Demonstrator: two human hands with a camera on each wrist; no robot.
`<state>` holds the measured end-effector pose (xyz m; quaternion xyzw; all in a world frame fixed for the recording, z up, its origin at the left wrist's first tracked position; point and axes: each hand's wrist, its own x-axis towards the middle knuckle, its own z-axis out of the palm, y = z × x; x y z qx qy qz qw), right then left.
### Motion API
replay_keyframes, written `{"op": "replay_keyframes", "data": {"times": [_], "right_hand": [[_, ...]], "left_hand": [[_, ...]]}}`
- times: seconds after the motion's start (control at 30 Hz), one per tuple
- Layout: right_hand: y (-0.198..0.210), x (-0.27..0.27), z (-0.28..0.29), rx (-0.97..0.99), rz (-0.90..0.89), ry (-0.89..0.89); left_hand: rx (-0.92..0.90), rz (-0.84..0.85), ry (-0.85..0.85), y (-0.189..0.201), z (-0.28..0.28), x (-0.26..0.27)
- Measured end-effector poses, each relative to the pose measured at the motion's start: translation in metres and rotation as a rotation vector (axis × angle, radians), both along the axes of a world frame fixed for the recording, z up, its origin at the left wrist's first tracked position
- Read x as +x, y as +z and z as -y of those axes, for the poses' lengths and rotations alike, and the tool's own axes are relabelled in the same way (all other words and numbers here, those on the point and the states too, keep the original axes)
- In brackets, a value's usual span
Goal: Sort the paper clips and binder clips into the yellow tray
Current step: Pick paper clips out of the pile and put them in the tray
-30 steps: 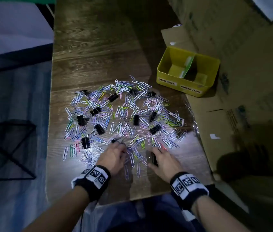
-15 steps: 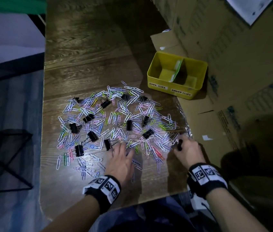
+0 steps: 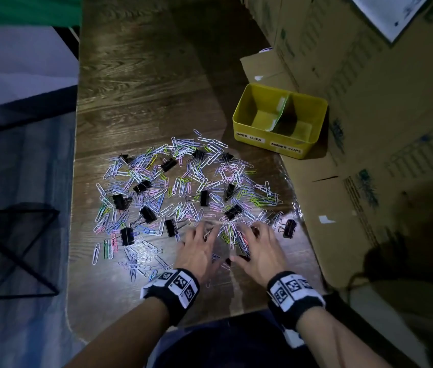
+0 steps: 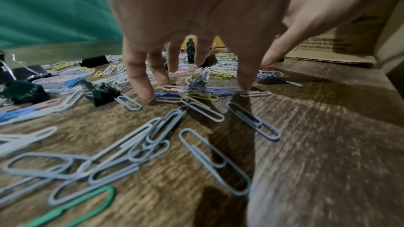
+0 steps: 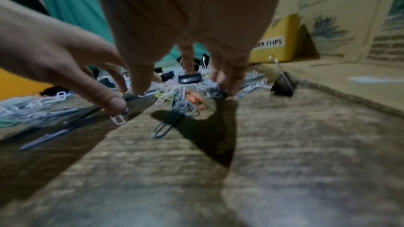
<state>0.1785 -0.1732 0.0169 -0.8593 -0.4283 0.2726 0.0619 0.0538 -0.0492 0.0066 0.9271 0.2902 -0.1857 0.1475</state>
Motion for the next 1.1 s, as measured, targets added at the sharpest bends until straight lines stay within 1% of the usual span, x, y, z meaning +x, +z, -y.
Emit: {"op": "replay_keyframes", "data": {"times": [0.07,0.17,0.23,0.33,0.43,0.47,0.6,0.63,0.7,0.77,0.83,0.9,0.97,1.03,1.1], "right_hand": [[-0.001,-0.004,-0.006,-0.074,0.044,-0.057],[-0.001,-0.012,-0.015,-0.095,0.032,-0.016],[0.002,-0.017,-0.022,-0.075,-0.004,-0.013],[0.003,-0.023,-0.027,-0.101,-0.077,-0.002],[0.001,-0.028,-0.029,-0.11,-0.106,-0.007],[-0.001,-0.027,-0.03,-0.109,-0.116,-0.014],[-0.002,-0.013,-0.033,-0.064,-0.23,-0.142],[0.001,-0.009,-0.033,-0.032,-0.244,-0.174],[0.007,-0.001,-0.03,0.048,-0.301,-0.274],[0.02,0.007,-0.024,0.147,-0.402,-0.387],[0.034,0.015,-0.018,0.302,-0.521,-0.472],[0.049,0.024,-0.016,0.468,-0.618,-0.503],[0.069,0.034,-0.014,0.605,-0.708,-0.557],[0.088,0.05,-0.016,0.712,-0.751,-0.586],[0.107,0.068,-0.02,0.818,-0.773,-0.617]], "left_hand": [[-0.011,-0.016,0.031,-0.004,0.002,0.002],[-0.006,-0.029,0.039,-0.012,0.004,0.004],[0.004,-0.02,-0.015,-0.017,0.002,0.003],[-0.021,0.004,-0.08,-0.027,-0.009,-0.004],[-0.036,0.049,-0.145,-0.026,-0.022,-0.01],[-0.068,0.082,-0.131,-0.024,-0.026,-0.011],[-0.302,0.206,0.048,-0.006,-0.047,-0.01],[-0.353,0.227,0.079,-0.001,-0.052,-0.009],[-0.479,0.216,0.158,0.007,-0.063,-0.009],[-0.63,0.208,0.256,0.013,-0.074,-0.005],[-0.754,0.231,0.318,0.023,-0.088,-0.001],[-0.824,0.285,0.335,0.039,-0.105,0.009],[-0.881,0.35,0.333,0.065,-0.119,0.028],[-0.959,0.445,0.335,0.093,-0.132,0.056],[-0.967,0.525,0.29,0.119,-0.141,0.093]]}}
